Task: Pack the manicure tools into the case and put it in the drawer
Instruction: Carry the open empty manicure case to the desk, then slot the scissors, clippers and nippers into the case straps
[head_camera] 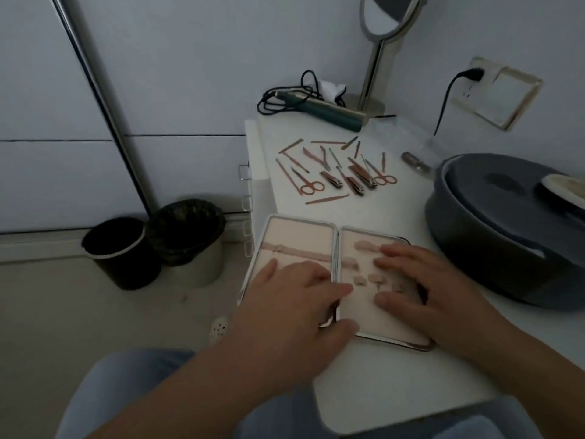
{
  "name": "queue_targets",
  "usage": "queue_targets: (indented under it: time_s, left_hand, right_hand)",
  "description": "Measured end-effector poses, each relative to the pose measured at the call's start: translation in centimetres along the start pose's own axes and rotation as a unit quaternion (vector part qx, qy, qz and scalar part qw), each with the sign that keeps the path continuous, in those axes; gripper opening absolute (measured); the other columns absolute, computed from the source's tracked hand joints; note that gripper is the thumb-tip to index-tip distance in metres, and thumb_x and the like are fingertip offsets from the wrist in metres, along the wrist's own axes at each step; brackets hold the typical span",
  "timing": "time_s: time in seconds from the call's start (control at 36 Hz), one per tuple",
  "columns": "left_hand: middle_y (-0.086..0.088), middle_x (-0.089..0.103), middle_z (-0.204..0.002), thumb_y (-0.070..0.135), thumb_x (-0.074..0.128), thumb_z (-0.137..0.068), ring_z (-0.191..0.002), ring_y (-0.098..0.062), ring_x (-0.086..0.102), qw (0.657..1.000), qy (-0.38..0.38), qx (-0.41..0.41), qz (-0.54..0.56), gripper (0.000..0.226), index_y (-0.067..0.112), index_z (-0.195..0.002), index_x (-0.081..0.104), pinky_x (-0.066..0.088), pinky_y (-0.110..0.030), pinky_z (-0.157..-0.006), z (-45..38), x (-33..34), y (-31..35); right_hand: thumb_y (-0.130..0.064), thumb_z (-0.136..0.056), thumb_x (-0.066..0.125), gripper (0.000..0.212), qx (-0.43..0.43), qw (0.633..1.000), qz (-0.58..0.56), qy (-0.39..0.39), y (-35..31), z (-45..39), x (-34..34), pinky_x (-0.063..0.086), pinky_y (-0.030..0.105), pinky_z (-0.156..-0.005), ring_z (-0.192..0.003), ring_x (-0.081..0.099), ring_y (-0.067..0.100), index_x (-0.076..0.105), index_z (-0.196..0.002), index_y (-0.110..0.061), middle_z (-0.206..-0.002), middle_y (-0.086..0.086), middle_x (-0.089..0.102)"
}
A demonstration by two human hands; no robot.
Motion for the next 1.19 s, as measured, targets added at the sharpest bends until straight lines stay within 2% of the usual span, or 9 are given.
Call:
queue_targets:
  time_s: [0.11,0.25,0.42,0.5,0.64,0.89,0.97,1.08,1.19]
  left_hand:
    - [0.018,0.044,-0.120,0.070,0.021,-0.073,-0.117,-0.004,0.037,0.999,0.008,0.000,-0.037,0.057,0.051,-0.125,0.037,0.005,-0.032,-0.108,-1.6,-0.2,-0.9]
    - [0.020,0.038,-0.123,0.058,0.031,-0.079,-0.117,0.000,0.033,0.999,0.012,-0.019,-0.027,0.043,0.047,-0.117,0.048,0.003,-0.032,-0.110,-3.1,-0.2,-2.3]
    - [0.022,0.041,-0.120,0.049,0.032,-0.075,-0.116,0.002,0.037,0.999,0.003,-0.034,0.007,0.040,0.047,-0.109,0.054,0.007,-0.029,-0.110,-3.5,-0.2,-2.8]
    - [0.017,0.048,-0.116,0.053,0.037,-0.072,-0.112,-0.004,0.045,0.999,-0.002,-0.039,-0.008,0.042,0.045,-0.107,0.057,0.017,-0.035,-0.110,-3.4,-0.1,-2.5]
    - [0.007,0.062,-0.092,0.057,0.044,-0.065,-0.082,-0.015,0.064,0.998,0.039,-0.039,-0.030,0.039,0.038,-0.090,0.065,0.046,-0.045,-0.087,-2.7,-0.8,-1.6]
    - [0.005,0.066,-0.107,0.059,0.043,-0.062,-0.096,-0.015,0.063,0.999,0.033,-0.019,-0.039,0.042,0.038,-0.092,0.065,0.048,-0.039,-0.078,-3.2,-1.0,-1.7]
    - [0.007,0.068,-0.102,0.060,0.044,-0.060,-0.091,-0.013,0.064,0.998,0.040,-0.024,-0.046,0.041,0.039,-0.087,0.065,0.048,-0.037,-0.074,-3.2,-0.8,-2.0]
    - [0.009,0.067,-0.099,0.062,0.045,-0.058,-0.090,-0.012,0.063,0.998,0.032,-0.021,-0.047,0.041,0.041,-0.087,0.065,0.048,-0.036,-0.073,-3.3,-0.7,-2.1]
    - [0.013,0.062,-0.113,0.061,0.037,-0.063,-0.102,-0.010,0.057,0.997,0.013,-0.033,-0.062,0.046,0.044,-0.097,0.061,0.040,-0.038,-0.079,-4.0,-1.0,-3.2]
  right_hand:
    - [-0.074,-0.062,0.043,0.063,-0.018,1.000,0.008,0.005,-0.4,-0.3,0.0,0.021,0.014,-0.098,-0.117,0.029,-0.012,0.051,-0.118,-0.045,-0.122,-0.038,0.033]
    - [-0.065,-0.068,0.061,0.057,-0.030,0.999,0.014,0.039,-0.9,-1.0,-0.6,0.021,0.003,-0.094,-0.110,0.036,-0.006,0.063,-0.114,-0.032,-0.115,-0.021,0.048]
    - [-0.078,-0.059,0.042,0.060,-0.017,1.000,0.025,-0.001,-1.1,-2.4,-0.9,0.015,0.007,-0.095,-0.108,0.029,-0.017,0.055,-0.110,-0.048,-0.110,-0.033,0.041]
    - [-0.068,-0.067,0.050,0.051,0.000,1.000,0.007,0.010,-0.8,-3.0,-1.2,0.012,0.002,-0.096,-0.110,0.019,-0.025,0.048,-0.116,-0.052,-0.115,-0.040,0.033]
    - [-0.058,-0.084,0.045,0.055,-0.016,0.995,0.093,-0.014,-1.8,-3.2,0.5,0.010,0.019,-0.107,-0.132,0.016,0.000,0.034,-0.136,-0.044,-0.143,-0.020,0.028]
    - [-0.062,-0.072,0.046,0.050,0.019,1.000,0.001,-0.001,-1.4,-5.4,-1.3,0.034,0.010,-0.080,-0.098,0.043,-0.012,0.055,-0.115,-0.040,-0.106,-0.028,0.047]
    - [-0.055,-0.079,0.050,0.039,0.035,0.999,-0.022,0.025,-1.1,-7.5,-1.6,0.032,0.007,-0.071,-0.091,0.045,-0.014,0.055,-0.113,-0.038,-0.100,-0.029,0.046]
    - [-0.043,-0.086,0.051,0.032,0.061,0.996,-0.010,0.061,-0.9,-11.7,-1.5,0.030,0.013,-0.068,-0.091,0.042,-0.002,0.056,-0.116,-0.033,-0.104,-0.018,0.048]
    - [-0.036,-0.090,0.049,0.035,0.081,0.993,-0.012,0.087,-0.8,-15.9,-1.0,0.031,0.020,-0.086,-0.111,0.047,0.012,0.054,-0.122,-0.024,-0.127,-0.004,0.052]
Point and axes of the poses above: each hand's wrist, its own z-axis away from the middle knuckle, its own x-axis out of the palm, y = z × x, the point moved 9 cm from there along -z, towards the middle knuckle
